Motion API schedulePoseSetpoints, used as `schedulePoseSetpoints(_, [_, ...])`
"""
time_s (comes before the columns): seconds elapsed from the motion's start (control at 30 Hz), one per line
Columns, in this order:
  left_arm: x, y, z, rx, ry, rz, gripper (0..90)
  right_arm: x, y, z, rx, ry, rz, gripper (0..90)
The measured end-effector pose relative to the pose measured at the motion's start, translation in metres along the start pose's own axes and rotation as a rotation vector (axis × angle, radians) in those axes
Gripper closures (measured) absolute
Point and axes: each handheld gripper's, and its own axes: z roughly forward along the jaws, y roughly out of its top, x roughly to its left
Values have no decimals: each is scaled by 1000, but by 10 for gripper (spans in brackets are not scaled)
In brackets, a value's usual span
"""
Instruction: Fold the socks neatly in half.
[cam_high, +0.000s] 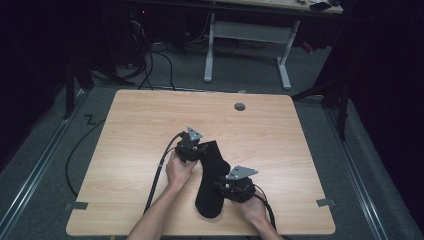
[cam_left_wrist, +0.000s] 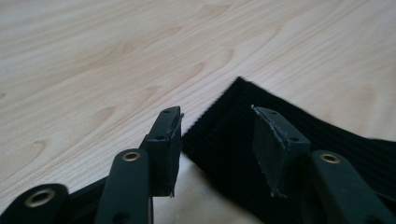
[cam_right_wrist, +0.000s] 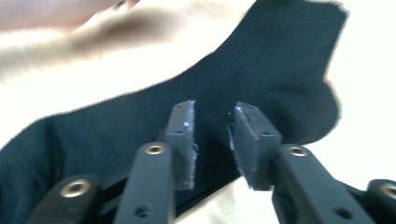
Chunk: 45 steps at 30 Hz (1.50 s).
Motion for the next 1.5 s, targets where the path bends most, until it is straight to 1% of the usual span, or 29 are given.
schedulePoseSetpoints(0.03, [-2, -1, -4, -6, -10, 2, 515, -3, 2, -4, -18, -11, 17, 734])
schedulePoseSetpoints(0.07, [-4, -4, -10, -11, -32, 6, 508, -6, 4, -6, -29, -26, 26, 755])
schedulePoseSetpoints(0.1, [-7, -6, -14, -15, -48, 11, 502, -10, 8, -7, -30, -48, 39, 774])
schedulePoseSetpoints(0.13, [-7, -6, -14, -15, -48, 11, 497, -10, 8, -7, -30, -48, 39, 774])
schedulePoseSetpoints(0.17, [-10, -9, -17, -21, -66, 15, 492, -17, 15, -5, -24, -69, 58, 797])
schedulePoseSetpoints(0.2, [-17, -14, -19, -11, -100, 22, 484, -19, 18, -3, -21, -77, 64, 804])
schedulePoseSetpoints(0.33, [-31, -23, -18, 14, -133, 66, 471, -25, 30, 11, -4, -94, 81, 813])
schedulePoseSetpoints(0.37, [-34, -25, -17, 24, -135, 80, 470, -27, 32, 16, 6, -99, 83, 813])
schedulePoseSetpoints(0.43, [-37, -26, -15, 33, -136, 90, 470, -32, 33, 24, 35, -113, 99, 813])
schedulePoseSetpoints(0.5, [-42, -30, -6, 73, -123, 111, 473, -41, 31, 31, 68, -134, 120, 809])
schedulePoseSetpoints(0.53, [-42, -32, -4, 70, -117, 120, 472, -45, 30, 33, 78, -144, 130, 801])
schedulePoseSetpoints(0.57, [-42, -32, -4, 70, -117, 120, 473, -45, 30, 33, 78, -144, 130, 801])
schedulePoseSetpoints(0.63, [-41, -32, -4, 68, -111, 99, 474, -56, 25, 35, 105, -184, 138, 774])
schedulePoseSetpoints(0.67, [-41, -32, -4, 68, -111, 99, 473, -56, 25, 35, 105, -184, 138, 774])
schedulePoseSetpoints(0.7, [-41, -31, -4, 74, -108, 93, 471, -62, 24, 34, 97, -186, 157, 760])
schedulePoseSetpoints(0.8, [-41, -31, -4, 80, -102, 72, 466, -64, 26, 36, 109, -218, 139, 747])
schedulePoseSetpoints(0.9, [-41, -32, -5, 83, -95, 65, 466, -66, 26, 36, 103, -223, 147, 720])
schedulePoseSetpoints(0.93, [-41, -32, -5, 83, -92, 62, 466, -66, 26, 33, 87, -219, 152, 716])
schedulePoseSetpoints(1.0, [-41, -33, -5, 84, -88, 65, 465, -60, 26, 25, 34, -212, 135, 707])
schedulePoseSetpoints(1.03, [-41, -32, -5, 84, -87, 62, 464, -56, 26, 21, 19, -209, 126, 698])
schedulePoseSetpoints(1.07, [-41, -32, -5, 84, -87, 62, 463, -56, 26, 21, 19, -209, 126, 698])
schedulePoseSetpoints(1.1, [-41, -32, -5, 85, -83, 60, 462, -47, 26, 13, 3, -189, 100, 668])
schedulePoseSetpoints(1.13, [-41, -32, -5, 85, -83, 60, 461, -47, 26, 13, 3, -189, 100, 668])
schedulePoseSetpoints(1.17, [-40, -32, -5, 85, -84, 59, 460, -41, 25, 10, 19, -165, 91, 653])
schedulePoseSetpoints(1.23, [-41, -32, -5, 88, -79, 57, 460, -38, 23, 10, 41, -139, 94, 645])
schedulePoseSetpoints(1.3, [-41, -32, -6, 95, -77, 56, 460, -38, 20, 14, 61, -134, 105, 636])
schedulePoseSetpoints(1.37, [-42, -32, -7, 94, -75, 55, 460, -39, 19, 16, 67, -130, 116, 632])
schedulePoseSetpoints(1.43, [-42, -34, -9, 92, -72, 50, 460, -42, 17, 23, 89, -136, 128, 630])
schedulePoseSetpoints(1.5, [-43, -35, -9, 95, -70, 49, 460, -43, 16, 25, 94, -136, 120, 628])
